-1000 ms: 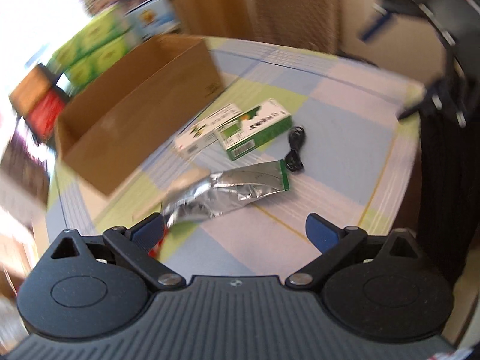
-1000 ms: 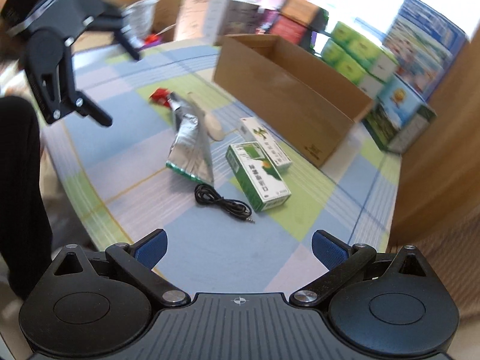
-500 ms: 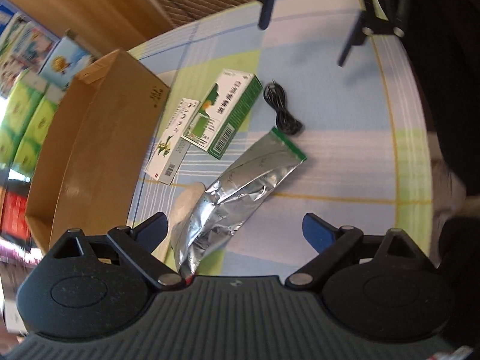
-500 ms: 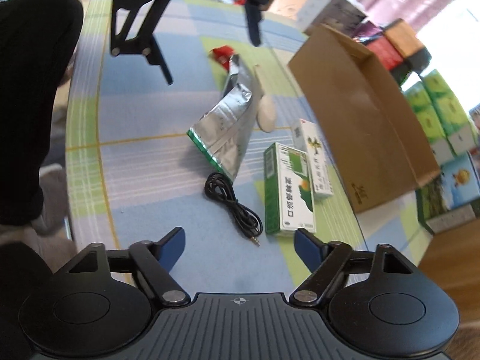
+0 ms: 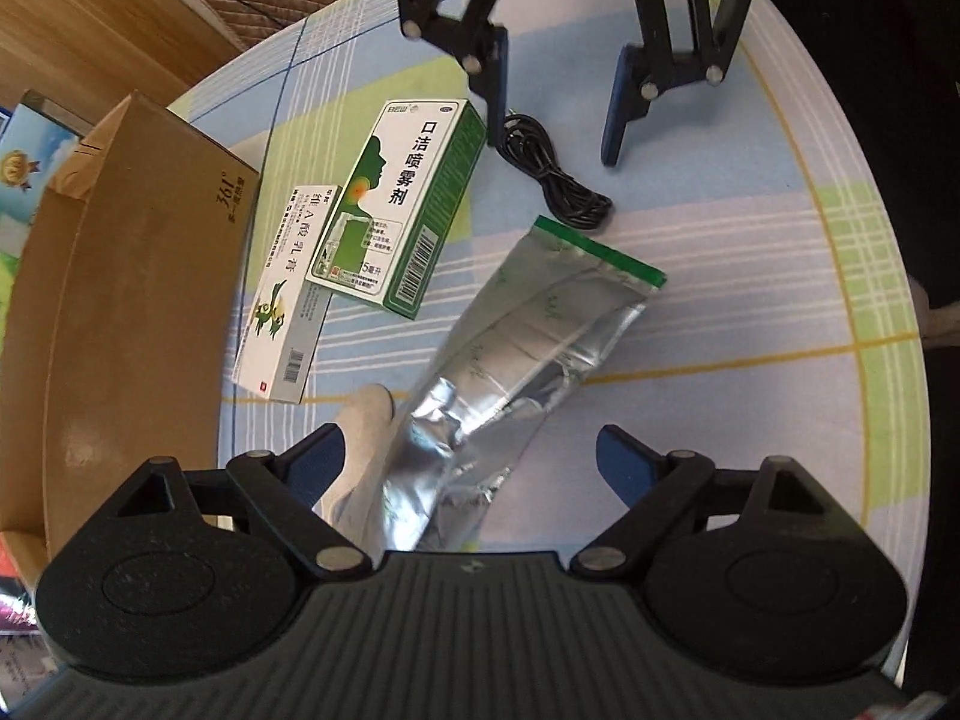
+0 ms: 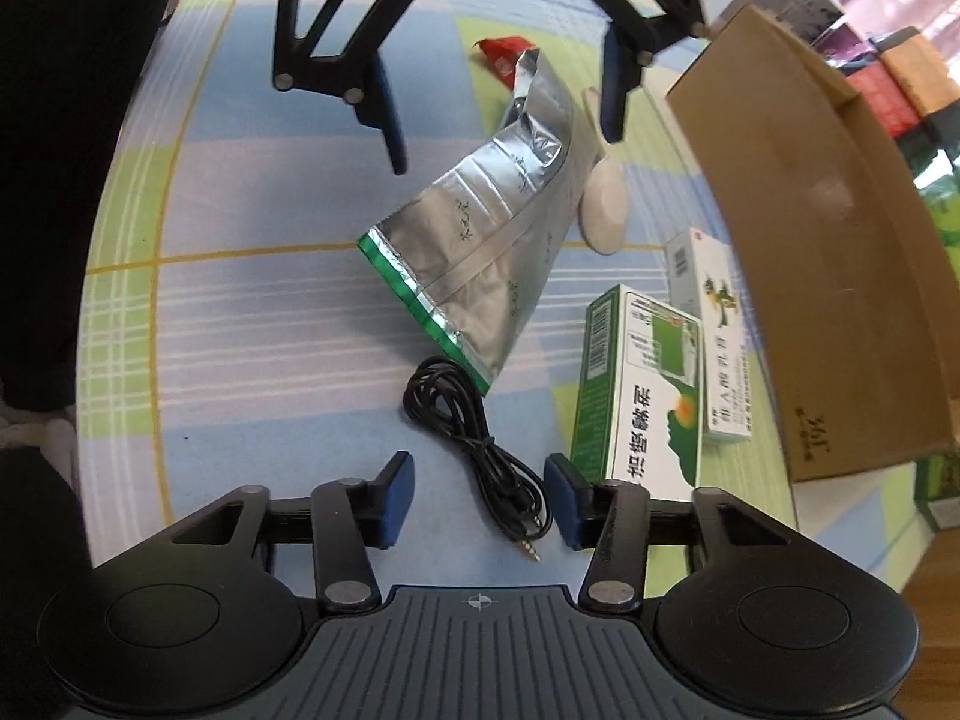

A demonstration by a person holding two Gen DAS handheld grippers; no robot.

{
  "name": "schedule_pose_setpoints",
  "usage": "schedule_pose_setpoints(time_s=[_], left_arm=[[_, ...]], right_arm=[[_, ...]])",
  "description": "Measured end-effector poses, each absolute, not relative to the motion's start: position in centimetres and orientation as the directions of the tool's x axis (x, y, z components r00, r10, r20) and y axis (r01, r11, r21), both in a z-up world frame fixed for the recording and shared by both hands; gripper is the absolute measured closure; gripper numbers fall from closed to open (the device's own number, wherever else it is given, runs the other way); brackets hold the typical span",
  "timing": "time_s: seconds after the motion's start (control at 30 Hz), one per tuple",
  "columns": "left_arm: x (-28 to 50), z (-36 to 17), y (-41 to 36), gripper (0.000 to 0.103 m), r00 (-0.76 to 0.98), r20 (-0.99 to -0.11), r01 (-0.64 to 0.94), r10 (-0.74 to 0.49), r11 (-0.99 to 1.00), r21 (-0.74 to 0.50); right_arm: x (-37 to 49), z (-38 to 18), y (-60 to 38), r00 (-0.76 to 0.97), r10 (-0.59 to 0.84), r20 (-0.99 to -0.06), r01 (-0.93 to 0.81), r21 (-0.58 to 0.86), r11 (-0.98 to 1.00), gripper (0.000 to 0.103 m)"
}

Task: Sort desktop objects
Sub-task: 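Grasp the foil pouch with the left tool while the right tool grasps the black cable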

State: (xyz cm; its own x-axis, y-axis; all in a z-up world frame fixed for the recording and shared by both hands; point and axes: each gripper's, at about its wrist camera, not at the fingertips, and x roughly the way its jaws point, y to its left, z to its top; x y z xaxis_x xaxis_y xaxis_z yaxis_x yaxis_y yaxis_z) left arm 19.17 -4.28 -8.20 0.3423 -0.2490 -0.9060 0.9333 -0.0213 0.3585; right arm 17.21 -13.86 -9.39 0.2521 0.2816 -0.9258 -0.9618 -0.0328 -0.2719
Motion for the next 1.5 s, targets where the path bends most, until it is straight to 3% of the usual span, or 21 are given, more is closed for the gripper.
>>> schedule_pose_setpoints(time_s=[0.13, 0.33, 0.43, 0.47, 0.67, 0.83, 1.0, 1.13, 1.5], left_arm=[[20.9, -8.8, -4.8, 0.026, 0.292, -0.926, 0.953, -0.239, -0.015, 0.304], [22.3, -9.9, -5.1, 0.032, 0.232, -0.948, 0.971, -0.218, -0.001, 0.238], [22.5, -9.8, -5.3, 0.04, 0.235, -0.948, 0.972, -0.213, 0.037, 0.232], [22.5, -9.7, -5.3, 0.041, 0.236, -0.949, 0.972, -0.209, 0.045, 0.231], [21.5, -9.1, -5.0, 0.053, 0.218, -0.963, 0.967, -0.161, 0.166, 0.191], [20.5, -8.6, -4.1, 0.059, 0.142, -0.981, 0.919, -0.133, 0.386, 0.08], [18.6, -8.2, -3.5, 0.057, 0.121, -0.98, 0.895, -0.155, 0.443, 0.04], [18.3, -8.2, -4.0, 0.044, 0.153, -0.974, 0.89, -0.166, 0.451, 0.063], [19.9, -10.1, -4.8, 0.045, 0.159, -0.971, 0.84, -0.182, 0.542, 0.036]], right_arm=[[18.9, -9.5, -13.0, 0.195, 0.277, -0.941, -0.98, -0.198, 0.016, 0.067], [20.6, -9.6, -12.8, 0.155, 0.281, -0.947, -0.987, -0.135, 0.09, 0.069], [20.7, -9.6, -12.7, 0.134, 0.282, -0.95, -0.983, -0.091, 0.161, 0.085], [20.6, -9.6, -12.5, 0.139, 0.283, -0.949, -0.979, -0.09, 0.18, 0.085], [20.3, -9.4, -12.8, 0.138, 0.262, -0.955, -0.947, -0.049, 0.318, 0.089], [20.6, -9.0, -13.4, 0.112, 0.254, -0.961, -0.88, 0.023, 0.474, 0.091], [20.9, -9.0, -14.3, 0.109, 0.269, -0.957, -0.811, 0.071, 0.58, 0.091], [20.6, -8.5, -14.9, 0.137, 0.293, -0.946, -0.769, 0.085, 0.634, 0.091], [18.9, -7.7, -16.1, 0.163, 0.301, -0.94, -0.764, 0.072, 0.641, 0.08]])
